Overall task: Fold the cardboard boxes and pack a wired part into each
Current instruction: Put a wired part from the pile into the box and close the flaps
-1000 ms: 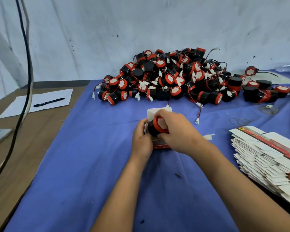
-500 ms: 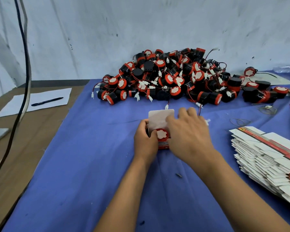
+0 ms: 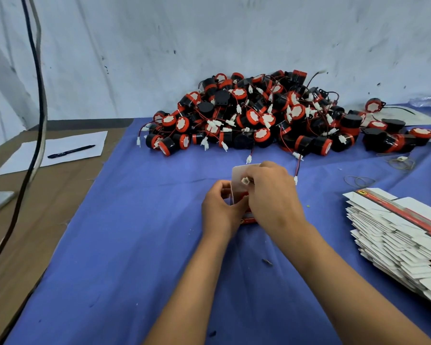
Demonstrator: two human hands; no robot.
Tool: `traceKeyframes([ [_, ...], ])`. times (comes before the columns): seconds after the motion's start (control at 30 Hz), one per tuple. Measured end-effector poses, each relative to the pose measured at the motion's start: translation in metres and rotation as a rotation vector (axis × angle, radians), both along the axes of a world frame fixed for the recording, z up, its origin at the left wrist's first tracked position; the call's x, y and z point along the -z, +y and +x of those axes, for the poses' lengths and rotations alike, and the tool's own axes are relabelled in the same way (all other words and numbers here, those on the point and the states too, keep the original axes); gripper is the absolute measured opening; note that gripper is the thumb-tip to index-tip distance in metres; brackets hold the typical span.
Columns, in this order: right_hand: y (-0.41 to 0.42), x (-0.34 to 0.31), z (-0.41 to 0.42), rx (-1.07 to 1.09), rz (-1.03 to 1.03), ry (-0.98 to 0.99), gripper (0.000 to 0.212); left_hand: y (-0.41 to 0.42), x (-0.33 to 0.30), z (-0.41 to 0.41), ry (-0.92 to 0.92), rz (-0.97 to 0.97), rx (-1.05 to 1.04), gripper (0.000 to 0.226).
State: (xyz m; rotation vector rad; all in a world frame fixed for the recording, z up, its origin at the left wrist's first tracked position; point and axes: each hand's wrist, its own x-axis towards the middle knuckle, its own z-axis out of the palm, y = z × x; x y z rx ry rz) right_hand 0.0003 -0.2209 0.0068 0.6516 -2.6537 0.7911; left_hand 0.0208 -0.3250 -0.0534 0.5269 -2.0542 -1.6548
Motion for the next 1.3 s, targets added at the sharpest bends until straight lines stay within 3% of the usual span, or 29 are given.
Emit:
traceKeyframes([
  [0.1,-0.004,0.005,-0.001,0.071,0.080,0.014,0.024,-0.002,0.001,0.001,-0.070,-0.149,-0.062,0.022],
  [0.2,-0.010,0.009,0.004,0.081,0.151,0.008,0.022,-0.004,0.000,0.002,-0.084,-0.107,-0.021,0.016],
  [0.4,-0.008,0.008,-0.003,-0.041,0.117,-0.065,0.022,-0.005,-0.002,0.003,-0.061,-0.128,-0.013,0.027],
  [0.47,-0.012,0.007,-0.002,-0.090,0.226,-0.070,0.029,-0.004,0.000,0.002,-0.064,-0.179,-0.030,0.034],
  [0.63,-0.009,0.010,-0.005,-0.159,0.418,-0.168,0.030,-0.008,0.002,0.001,-0.071,-0.221,0.013,0.022],
  [0.8,-0.009,0.008,-0.005,-0.108,0.148,-0.224,0.030,-0.019,-0.003,0.011,-0.039,-0.046,0.260,0.008],
  [0.93,0.000,0.007,-0.008,-0.098,-0.016,-0.273,0.022,-0.036,-0.002,0.016,-0.058,0.061,0.506,0.041],
  [1.0,0.002,0.008,-0.006,-0.075,-0.081,-0.239,0.013,-0.036,0.000,0.016,-0.060,0.034,0.506,0.044],
  [1.1,0.002,0.015,-0.004,-0.110,-0.066,-0.131,0.009,-0.035,0.003,0.014,-0.044,0.018,0.453,0.041],
  [1.3,0.015,0.025,-0.011,-0.328,0.130,-0.004,0.022,-0.035,0.001,0.015,-0.039,0.018,0.458,0.045],
])
